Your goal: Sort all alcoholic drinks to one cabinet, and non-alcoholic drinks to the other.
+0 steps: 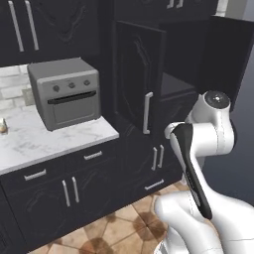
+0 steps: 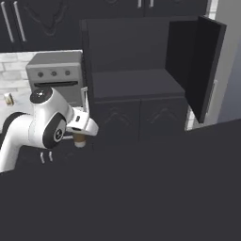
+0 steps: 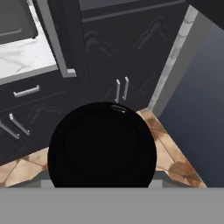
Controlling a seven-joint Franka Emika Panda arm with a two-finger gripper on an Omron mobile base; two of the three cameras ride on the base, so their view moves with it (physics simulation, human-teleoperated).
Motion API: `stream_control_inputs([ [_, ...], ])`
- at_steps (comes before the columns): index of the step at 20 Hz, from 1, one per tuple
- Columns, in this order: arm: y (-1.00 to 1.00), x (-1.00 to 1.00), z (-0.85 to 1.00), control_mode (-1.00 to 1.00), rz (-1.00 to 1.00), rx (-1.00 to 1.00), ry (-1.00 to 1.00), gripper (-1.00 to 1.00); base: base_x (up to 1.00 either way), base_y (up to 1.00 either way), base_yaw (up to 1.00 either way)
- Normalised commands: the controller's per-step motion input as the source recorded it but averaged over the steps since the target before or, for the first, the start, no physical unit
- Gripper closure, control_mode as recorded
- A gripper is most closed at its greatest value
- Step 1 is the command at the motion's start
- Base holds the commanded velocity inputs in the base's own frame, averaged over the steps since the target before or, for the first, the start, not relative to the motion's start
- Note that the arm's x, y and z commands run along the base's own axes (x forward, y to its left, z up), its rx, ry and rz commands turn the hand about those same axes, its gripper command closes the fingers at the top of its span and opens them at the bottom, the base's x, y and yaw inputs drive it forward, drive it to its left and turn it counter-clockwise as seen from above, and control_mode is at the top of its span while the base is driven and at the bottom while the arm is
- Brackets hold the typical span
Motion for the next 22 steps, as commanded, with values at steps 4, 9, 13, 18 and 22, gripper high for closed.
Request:
stream_control_inputs([
  [4,0.0,0.0,0.0,1.0,0.0,0.0,0.0,1.0,0.47,-0.99,0.01],
  [9,0.0,0.0,0.0,1.0,0.0,0.0,0.0,1.0,0.61,-0.88,0.0],
  [13,0.0,0.0,0.0,1.0,0.0,0.0,0.0,1.0,0.93,-0.65,0.0],
  [18,0.0,0.0,0.0,1.0,0.0,0.0,0.0,1.0,1.0,-0.54,-0.03],
  [22,0.0,0.0,0.0,1.0,0.0,0.0,0.0,1.0,0.29,-0.73,0.0],
])
